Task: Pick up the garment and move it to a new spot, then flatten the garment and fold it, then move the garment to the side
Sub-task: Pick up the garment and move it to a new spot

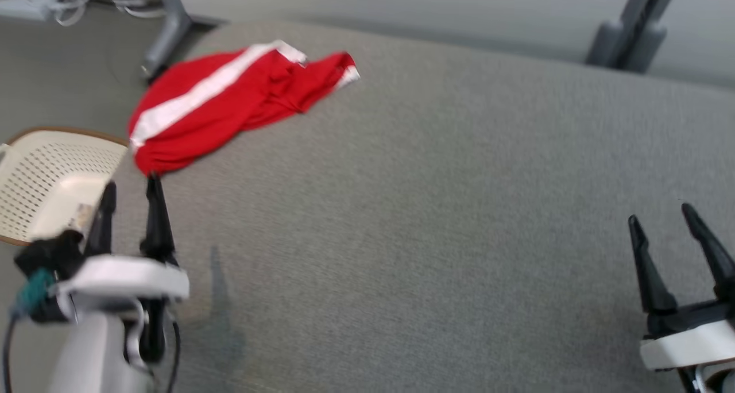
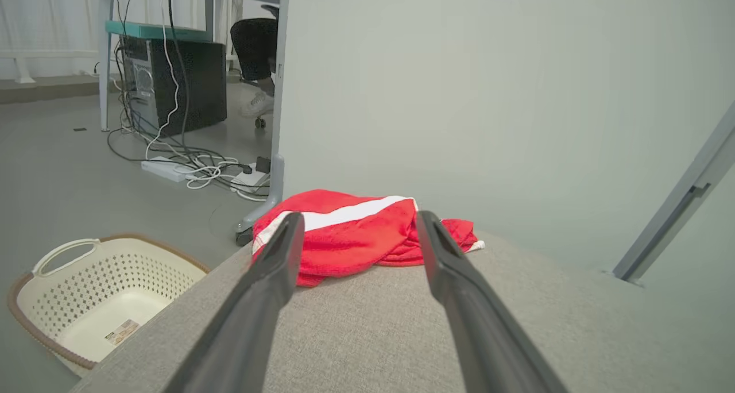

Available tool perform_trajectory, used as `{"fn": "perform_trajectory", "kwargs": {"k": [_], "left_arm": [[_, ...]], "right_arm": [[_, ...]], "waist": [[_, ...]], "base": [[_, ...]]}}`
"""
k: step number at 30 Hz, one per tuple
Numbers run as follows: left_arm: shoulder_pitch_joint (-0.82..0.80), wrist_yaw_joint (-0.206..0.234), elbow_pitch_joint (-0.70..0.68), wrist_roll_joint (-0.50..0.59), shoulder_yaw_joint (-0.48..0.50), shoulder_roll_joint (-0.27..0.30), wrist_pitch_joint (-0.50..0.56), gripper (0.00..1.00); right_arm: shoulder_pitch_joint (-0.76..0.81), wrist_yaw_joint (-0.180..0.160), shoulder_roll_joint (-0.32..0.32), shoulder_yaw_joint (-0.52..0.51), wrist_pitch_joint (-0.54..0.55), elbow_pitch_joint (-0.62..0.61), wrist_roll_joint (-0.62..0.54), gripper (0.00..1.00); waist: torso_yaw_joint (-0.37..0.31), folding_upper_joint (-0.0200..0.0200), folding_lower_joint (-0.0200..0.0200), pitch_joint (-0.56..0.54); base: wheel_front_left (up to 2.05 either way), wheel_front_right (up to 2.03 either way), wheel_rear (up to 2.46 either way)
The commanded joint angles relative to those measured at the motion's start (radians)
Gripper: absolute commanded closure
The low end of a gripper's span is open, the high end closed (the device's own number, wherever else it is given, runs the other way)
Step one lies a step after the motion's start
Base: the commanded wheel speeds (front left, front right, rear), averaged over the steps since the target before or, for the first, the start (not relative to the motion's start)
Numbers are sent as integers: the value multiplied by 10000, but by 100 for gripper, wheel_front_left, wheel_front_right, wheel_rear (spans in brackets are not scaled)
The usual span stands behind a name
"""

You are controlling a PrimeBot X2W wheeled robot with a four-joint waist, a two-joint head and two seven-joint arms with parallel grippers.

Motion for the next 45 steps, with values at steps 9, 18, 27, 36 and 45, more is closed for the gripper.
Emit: {"fn": "perform_trajectory", "kwargs": {"k": [9,18,27,36,45], "left_arm": [[-4480,258,3917,-583,534,882,1166,0],[-6519,804,7320,-468,636,1771,1039,0],[-6726,354,8667,-646,646,1957,584,100],[-6414,-850,6609,-743,50,1206,-260,100],[-2013,-876,-656,-2560,-2387,304,1595,100]], "right_arm": [[-432,-2,-1030,19,1,-550,364,0],[447,-2,-1771,-753,1,-1370,661,0],[571,-2,-1380,-705,1,-1485,779,0],[105,-2,-422,-54,-1,-655,829,0],[339,-2,1205,736,-1,409,559,0]], "waist": [[-1800,-1,0,3236],[-2427,-1,0,4161],[-2562,-1,0,4086],[-2586,-1,0,2680],[-3579,-1,0,-38]], "base": [[0,0,0],[0,0,0],[0,0,0],[0,0,0],[0,0,0]]}}
